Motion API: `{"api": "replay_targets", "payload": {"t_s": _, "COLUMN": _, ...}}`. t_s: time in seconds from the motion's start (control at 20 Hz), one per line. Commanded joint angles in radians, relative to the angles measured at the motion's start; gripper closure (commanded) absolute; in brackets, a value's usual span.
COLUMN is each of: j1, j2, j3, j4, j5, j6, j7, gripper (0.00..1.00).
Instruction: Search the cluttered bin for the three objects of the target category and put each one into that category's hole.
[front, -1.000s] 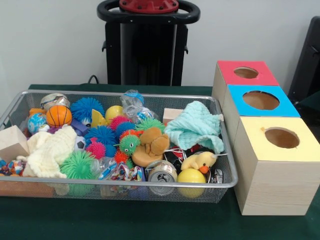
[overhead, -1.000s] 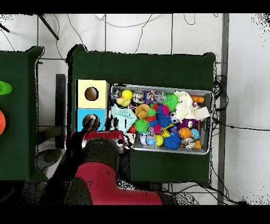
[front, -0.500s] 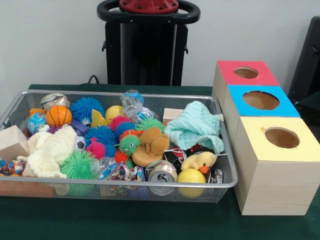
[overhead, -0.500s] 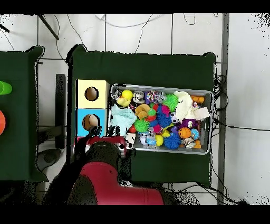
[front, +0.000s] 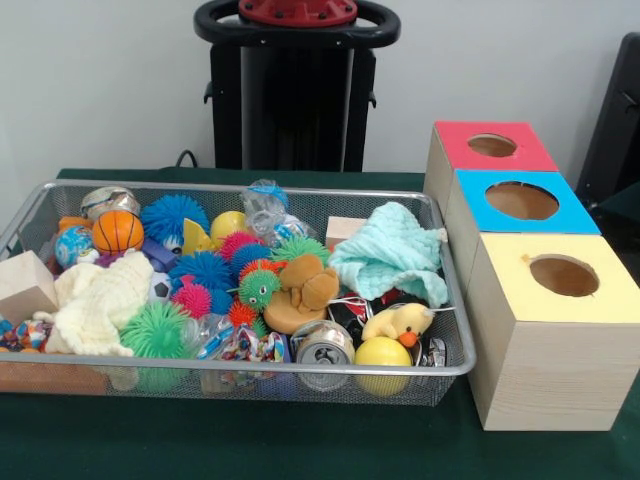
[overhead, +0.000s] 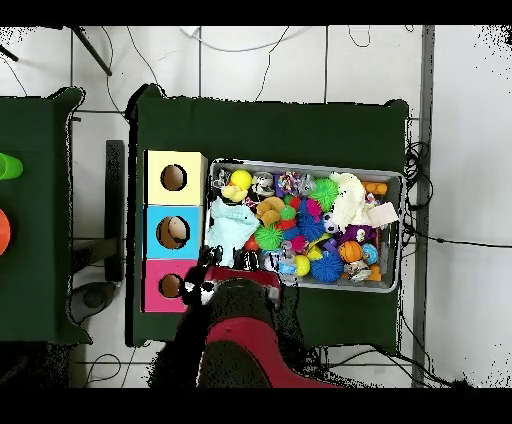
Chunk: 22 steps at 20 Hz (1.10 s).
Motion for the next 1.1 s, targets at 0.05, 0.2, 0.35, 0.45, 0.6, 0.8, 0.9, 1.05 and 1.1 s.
{"api": "replay_targets", "payload": {"t_s": 0.05, "j1": -0.12, "j2": -0.041, "j3": 0.052, "j4": 0.205, "j5": 0.266, "j6": 0.017, "j7": -0.788, "gripper": 0.0}}
{"api": "replay_targets", "payload": {"t_s": 0.2, "j1": -0.147, "j2": -0.023, "j3": 0.049, "j4": 0.234, "j5": 0.311, "j6": -0.004, "j7": -0.874, "gripper": 0.0}}
{"api": "replay_targets", "payload": {"t_s": 0.35, "j1": -0.155, "j2": -0.004, "j3": 0.044, "j4": 0.202, "j5": 0.281, "j6": 0.037, "j7": -0.807, "gripper": 0.0}}
{"api": "replay_targets", "payload": {"t_s": 0.45, "j1": -0.144, "j2": 0.011, "j3": 0.028, "j4": 0.173, "j5": 0.244, "j6": 0.083, "j7": -0.647, "gripper": 0.0}}
{"api": "replay_targets", "payload": {"t_s": 0.6, "j1": -0.109, "j2": 0.019, "j3": 0.005, "j4": 0.113, "j5": 0.148, "j6": 0.16, "j7": -0.417, "gripper": 0.0}}
{"api": "replay_targets", "payload": {"t_s": 0.8, "j1": -0.037, "j2": 0.012, "j3": -0.013, "j4": 0.049, "j5": 0.035, "j6": 0.203, "j7": -0.202, "gripper": 0.0}}
{"api": "replay_targets", "payload": {"t_s": 0.9, "j1": 0.012, "j2": 0.012, "j3": -0.024, "j4": 0.023, "j5": -0.021, "j6": 0.206, "j7": -0.113, "gripper": 0.0}}
{"api": "replay_targets", "payload": {"t_s": 1.05, "j1": 0.094, "j2": 0.025, "j3": -0.044, "j4": -0.016, "j5": -0.102, "j6": 0.211, "j7": 0.024, "gripper": 0.0}}
{"api": "replay_targets", "payload": {"t_s": 1.1, "j1": 0.123, "j2": 0.032, "j3": -0.053, "j4": -0.03, "j5": -0.124, "j6": 0.213, "j7": 0.069, "gripper": 0.0}}
